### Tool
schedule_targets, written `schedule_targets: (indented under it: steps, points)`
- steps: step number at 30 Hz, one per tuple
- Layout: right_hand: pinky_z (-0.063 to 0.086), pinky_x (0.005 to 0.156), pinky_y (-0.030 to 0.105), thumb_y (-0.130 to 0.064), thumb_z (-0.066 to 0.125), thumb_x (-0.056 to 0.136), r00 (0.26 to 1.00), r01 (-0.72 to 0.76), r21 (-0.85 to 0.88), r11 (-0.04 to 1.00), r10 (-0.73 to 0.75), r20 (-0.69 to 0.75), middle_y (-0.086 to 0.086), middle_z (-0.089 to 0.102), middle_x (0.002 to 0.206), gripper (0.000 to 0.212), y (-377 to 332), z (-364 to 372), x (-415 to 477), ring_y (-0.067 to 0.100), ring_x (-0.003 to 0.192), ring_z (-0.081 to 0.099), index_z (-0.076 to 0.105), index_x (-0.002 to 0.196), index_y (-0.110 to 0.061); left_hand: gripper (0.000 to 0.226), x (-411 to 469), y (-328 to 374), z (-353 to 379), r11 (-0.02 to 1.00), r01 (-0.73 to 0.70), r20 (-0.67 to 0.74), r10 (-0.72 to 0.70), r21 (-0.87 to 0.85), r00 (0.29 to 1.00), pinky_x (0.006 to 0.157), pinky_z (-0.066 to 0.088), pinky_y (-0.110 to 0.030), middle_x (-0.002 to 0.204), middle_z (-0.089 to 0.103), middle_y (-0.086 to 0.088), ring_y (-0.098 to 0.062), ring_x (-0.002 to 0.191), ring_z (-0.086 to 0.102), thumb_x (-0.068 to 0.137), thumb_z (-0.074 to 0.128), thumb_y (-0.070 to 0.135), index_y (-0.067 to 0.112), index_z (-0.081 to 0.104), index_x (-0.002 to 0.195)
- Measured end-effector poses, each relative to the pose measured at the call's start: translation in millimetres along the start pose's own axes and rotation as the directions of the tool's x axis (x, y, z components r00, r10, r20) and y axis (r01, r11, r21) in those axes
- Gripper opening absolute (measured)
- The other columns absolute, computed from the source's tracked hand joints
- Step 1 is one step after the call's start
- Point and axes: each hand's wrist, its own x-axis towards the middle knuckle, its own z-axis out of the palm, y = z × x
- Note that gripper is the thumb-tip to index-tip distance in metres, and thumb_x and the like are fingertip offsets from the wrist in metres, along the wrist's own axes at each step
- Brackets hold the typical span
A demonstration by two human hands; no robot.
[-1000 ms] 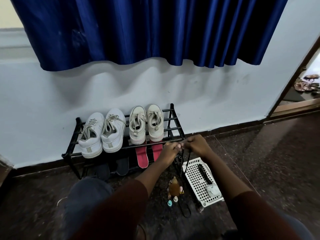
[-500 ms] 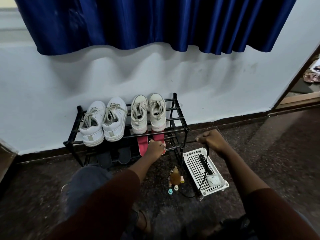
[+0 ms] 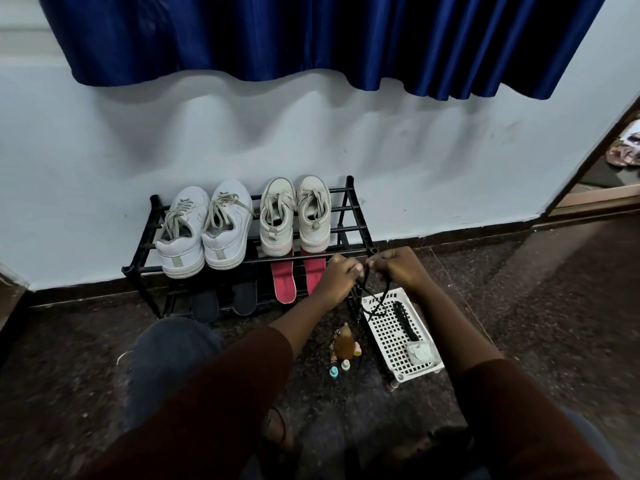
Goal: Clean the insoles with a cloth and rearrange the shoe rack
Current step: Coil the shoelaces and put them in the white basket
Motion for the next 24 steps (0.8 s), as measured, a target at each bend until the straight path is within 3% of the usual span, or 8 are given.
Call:
schedule_targets:
  steps: [3,5,9,12,14,17,19,24]
  points:
    - [0.040,0.054,0.025,0.003,0.061,0.078,1.000,-0.019,-0.049,0.999,0.018,-0.015,0.013,0.067,0.066,0.011,10,-8,2,0.014,0.051,0.052,0.071,0.074,0.000,0.028,-3,-6,-4,0.996,0.083,0.006,-0.082,-0.013,0.997,0.074,0.028,-0.022,0.102,0.042,-0.008,-0.019,0.098,0.043,0.100,0.043,0.020,0.004,0.065,0.094]
    - [0.039,0.053,0.022,0.003,0.061,0.078,0.999,-0.030,-0.075,0.997,0.028,-0.025,0.008,0.067,0.066,0.011,14,-14,2,0.010,0.052,0.054,0.069,0.075,0.009,0.029,-3,-12,-9,0.991,0.129,-0.010,-0.130,-0.019,0.992,0.080,0.034,-0.026,0.104,0.042,-0.009,-0.027,0.105,0.047,0.100,0.042,0.019,0.003,0.065,0.093]
    - [0.037,0.047,0.020,0.009,0.057,0.077,0.997,-0.054,-0.080,0.995,0.050,-0.051,0.004,0.067,0.066,0.012,15,-25,-2,0.002,0.043,0.050,0.067,0.071,0.011,0.029,-3,-27,-16,0.973,0.228,-0.017,-0.227,0.041,0.974,0.077,0.028,-0.022,0.115,0.053,-0.019,-0.027,0.114,0.044,0.099,0.041,0.014,-0.001,0.067,0.098]
    - [0.036,0.049,0.020,0.008,0.058,0.074,0.996,-0.063,-0.144,0.988,0.053,-0.070,-0.003,0.065,0.061,0.027,17,-32,-3,-0.006,0.040,0.048,0.065,0.054,-0.009,0.027,-3,-36,-24,0.959,0.282,-0.050,-0.280,0.043,0.959,0.071,0.036,-0.018,0.107,0.061,-0.017,-0.024,0.096,0.052,0.097,0.042,0.007,-0.002,0.066,0.103]
    - [0.036,0.050,0.021,0.007,0.058,0.074,0.996,-0.060,-0.152,0.987,0.048,-0.080,-0.003,0.066,0.064,0.031,17,-35,-2,-0.006,0.040,0.048,0.063,0.051,-0.013,0.025,-6,-32,-27,0.946,0.324,-0.046,-0.323,0.028,0.945,0.066,0.040,-0.010,0.097,0.057,-0.010,-0.020,0.088,0.050,0.097,0.042,0.007,0.002,0.064,0.108]
    - [0.034,0.047,0.020,0.002,0.062,0.078,0.997,-0.044,-0.135,0.990,0.035,-0.071,-0.006,0.061,0.051,0.018,17,-29,0,0.004,0.039,0.044,0.070,0.064,-0.007,0.038,-4,-26,-19,0.962,0.263,0.025,-0.265,0.078,0.964,0.099,0.031,-0.026,0.127,0.044,-0.020,-0.027,0.120,0.041,0.102,0.037,0.026,0.008,0.056,0.129]
    - [0.034,0.047,0.020,-0.003,0.064,0.081,1.000,-0.017,-0.130,0.991,0.014,-0.026,-0.001,0.060,0.051,0.010,12,-20,0,0.008,0.042,0.043,0.072,0.075,-0.003,0.043,-3,-13,-9,0.977,0.199,0.084,-0.206,0.082,0.975,0.105,0.029,-0.031,0.131,0.038,-0.022,-0.029,0.124,0.038,0.102,0.034,0.035,0.015,0.051,0.136]
    - [0.041,0.049,0.023,0.000,0.062,0.083,0.998,0.016,-0.090,0.996,-0.011,0.055,0.015,0.065,0.067,0.011,4,-5,1,0.019,0.055,0.052,0.071,0.079,-0.004,0.032,0,14,6,0.999,0.029,0.086,-0.031,0.024,0.996,0.073,0.027,-0.021,0.099,0.039,-0.007,-0.016,0.095,0.040,0.102,0.039,0.022,0.004,0.063,0.112]
